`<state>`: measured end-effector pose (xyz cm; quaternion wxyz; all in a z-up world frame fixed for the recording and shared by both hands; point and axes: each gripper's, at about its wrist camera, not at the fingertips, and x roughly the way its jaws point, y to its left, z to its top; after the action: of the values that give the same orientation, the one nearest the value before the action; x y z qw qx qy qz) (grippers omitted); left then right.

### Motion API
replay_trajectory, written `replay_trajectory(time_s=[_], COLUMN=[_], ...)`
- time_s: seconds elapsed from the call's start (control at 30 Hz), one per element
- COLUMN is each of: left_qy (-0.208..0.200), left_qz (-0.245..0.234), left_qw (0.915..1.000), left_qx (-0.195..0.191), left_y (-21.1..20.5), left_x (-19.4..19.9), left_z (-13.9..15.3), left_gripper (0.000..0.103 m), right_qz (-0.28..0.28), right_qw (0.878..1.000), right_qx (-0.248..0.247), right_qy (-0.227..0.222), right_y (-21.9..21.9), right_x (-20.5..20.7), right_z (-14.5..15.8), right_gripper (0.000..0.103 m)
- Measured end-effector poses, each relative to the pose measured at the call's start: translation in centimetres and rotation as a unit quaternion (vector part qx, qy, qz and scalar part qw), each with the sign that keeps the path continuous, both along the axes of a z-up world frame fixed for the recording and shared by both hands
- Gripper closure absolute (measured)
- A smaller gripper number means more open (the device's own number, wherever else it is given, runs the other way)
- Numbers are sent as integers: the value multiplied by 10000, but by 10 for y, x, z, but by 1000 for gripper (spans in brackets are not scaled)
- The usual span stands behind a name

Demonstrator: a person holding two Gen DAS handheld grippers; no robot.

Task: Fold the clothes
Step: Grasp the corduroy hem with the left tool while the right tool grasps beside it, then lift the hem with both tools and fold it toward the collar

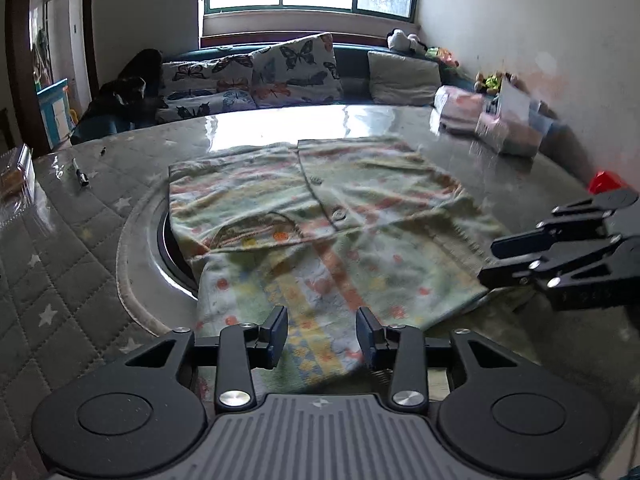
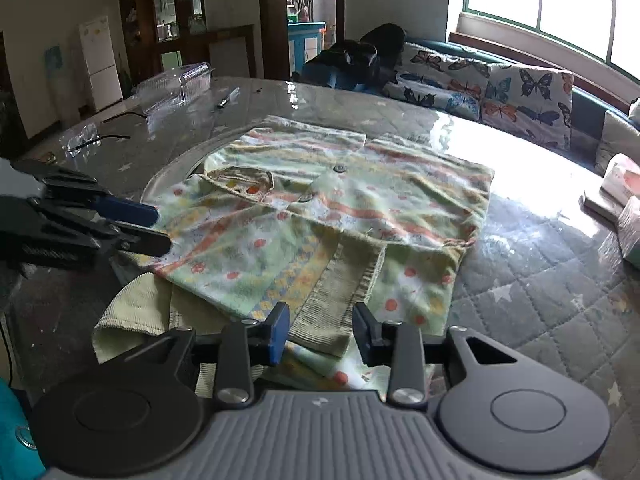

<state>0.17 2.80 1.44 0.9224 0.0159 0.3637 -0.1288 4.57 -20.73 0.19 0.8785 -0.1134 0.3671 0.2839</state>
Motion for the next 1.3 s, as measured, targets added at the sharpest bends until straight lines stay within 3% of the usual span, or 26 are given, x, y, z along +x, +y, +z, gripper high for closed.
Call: replay_trajectory(time_s=[0.17, 0.3, 0.5, 0.57, 0.67, 0.73, 1.1, 1.2, 1.27, 1.3], left_qy=[375, 947, 1365, 1499, 1669, 1693, 1104, 1077, 1070, 1058], left_qz=[-204, -242, -333, -390, -402, -385, -311, -339, -352, -351], left_qw=[9987, 9943, 9874, 9837, 9790, 9766, 9756, 9761, 9772, 9782], left_qx=[-261, -429, -725, -912, -1098, -1271, -1871, -1854, -1798, -1754], left_y=[-3, -7, -11, -12, -14, -11, 6, 5, 6, 7], left_x=[-11, -14, -13, -12, -6, -3, 28, 35, 35, 34], left_z=[11, 6, -4, -7, -11, -8, 34, 36, 35, 34], left_gripper=[59, 59, 59, 61, 82, 91, 92, 92, 91, 89], right_qz=[177, 321, 617, 700, 856, 1000, 1333, 1312, 1243, 1202], right_qw=[9994, 9980, 9947, 9938, 9921, 9903, 9864, 9882, 9908, 9920], right_qx=[-288, -524, -784, -832, -870, -910, -739, -467, -251, -146], right_qy=[-106, -148, -243, -246, -283, -326, -619, -631, -472, -364], right_y=[-5, -10, -13, -12, -11, -10, 6, 16, 20, 22], right_x=[-9, -18, -30, -33, -39, -43, -41, -31, -21, -15], right_z=[3, 3, 1, -2, -4, -5, -5, -1, 1, 2], right_gripper=[63, 61, 53, 48, 44, 41, 39, 46, 62, 77])
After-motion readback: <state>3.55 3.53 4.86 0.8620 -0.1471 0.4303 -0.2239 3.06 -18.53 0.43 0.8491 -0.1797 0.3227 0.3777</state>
